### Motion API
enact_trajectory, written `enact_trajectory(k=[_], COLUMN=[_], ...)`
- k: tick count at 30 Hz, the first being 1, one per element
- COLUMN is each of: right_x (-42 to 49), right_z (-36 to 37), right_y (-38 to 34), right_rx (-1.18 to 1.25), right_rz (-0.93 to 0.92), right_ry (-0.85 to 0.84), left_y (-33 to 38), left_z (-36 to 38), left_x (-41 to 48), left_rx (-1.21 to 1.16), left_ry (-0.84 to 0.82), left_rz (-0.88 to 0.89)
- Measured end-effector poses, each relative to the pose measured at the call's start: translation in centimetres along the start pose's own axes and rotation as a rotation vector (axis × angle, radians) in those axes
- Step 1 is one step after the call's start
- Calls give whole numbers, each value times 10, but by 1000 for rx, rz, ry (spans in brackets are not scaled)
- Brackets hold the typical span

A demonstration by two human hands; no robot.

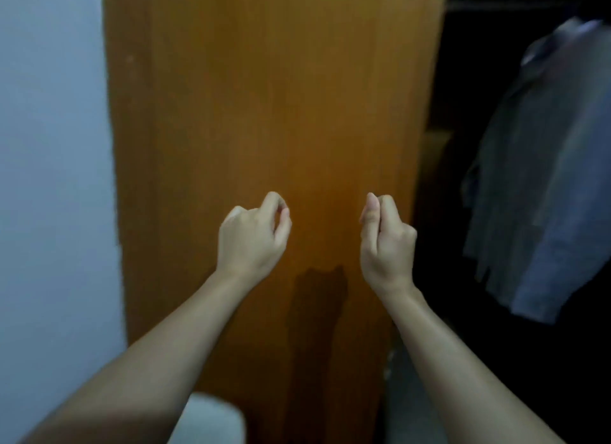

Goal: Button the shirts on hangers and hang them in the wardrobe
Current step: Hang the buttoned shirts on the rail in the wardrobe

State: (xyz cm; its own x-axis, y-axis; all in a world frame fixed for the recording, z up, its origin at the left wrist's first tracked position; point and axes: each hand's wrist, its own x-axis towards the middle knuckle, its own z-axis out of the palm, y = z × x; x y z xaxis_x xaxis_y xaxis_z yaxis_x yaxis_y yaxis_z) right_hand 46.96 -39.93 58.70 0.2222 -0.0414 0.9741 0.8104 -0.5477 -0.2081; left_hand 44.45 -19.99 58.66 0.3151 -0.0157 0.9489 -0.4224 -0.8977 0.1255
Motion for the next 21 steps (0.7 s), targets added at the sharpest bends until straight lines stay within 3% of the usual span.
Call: enact_trajectory(k=[3, 8, 13, 16, 18, 21], right_x=[-120, -315, -473, -546, -587, -635], right_z=[60, 129, 180, 207, 226, 258], right_y=[-36, -99, -143, -153, -156, -149], right_rx=[83, 136, 149, 197, 201, 138], right_rz=[97, 154, 165, 213, 197, 119], right_ry=[-297, -843, -1357, -1663, -1835, -1937], left_y=[-54, -132, -178, -184, -183, -182], left_z=[-39, -127, -214, -239, -241, -226], left_x=[-113, -311, -472, -554, -600, -656], left_rx=[149, 374, 402, 394, 354, 328], left_ry=[-172, -534, -972, -1119, -1182, -1255], left_rz=[-128, -514, -1220, -1510, -1611, -1603])
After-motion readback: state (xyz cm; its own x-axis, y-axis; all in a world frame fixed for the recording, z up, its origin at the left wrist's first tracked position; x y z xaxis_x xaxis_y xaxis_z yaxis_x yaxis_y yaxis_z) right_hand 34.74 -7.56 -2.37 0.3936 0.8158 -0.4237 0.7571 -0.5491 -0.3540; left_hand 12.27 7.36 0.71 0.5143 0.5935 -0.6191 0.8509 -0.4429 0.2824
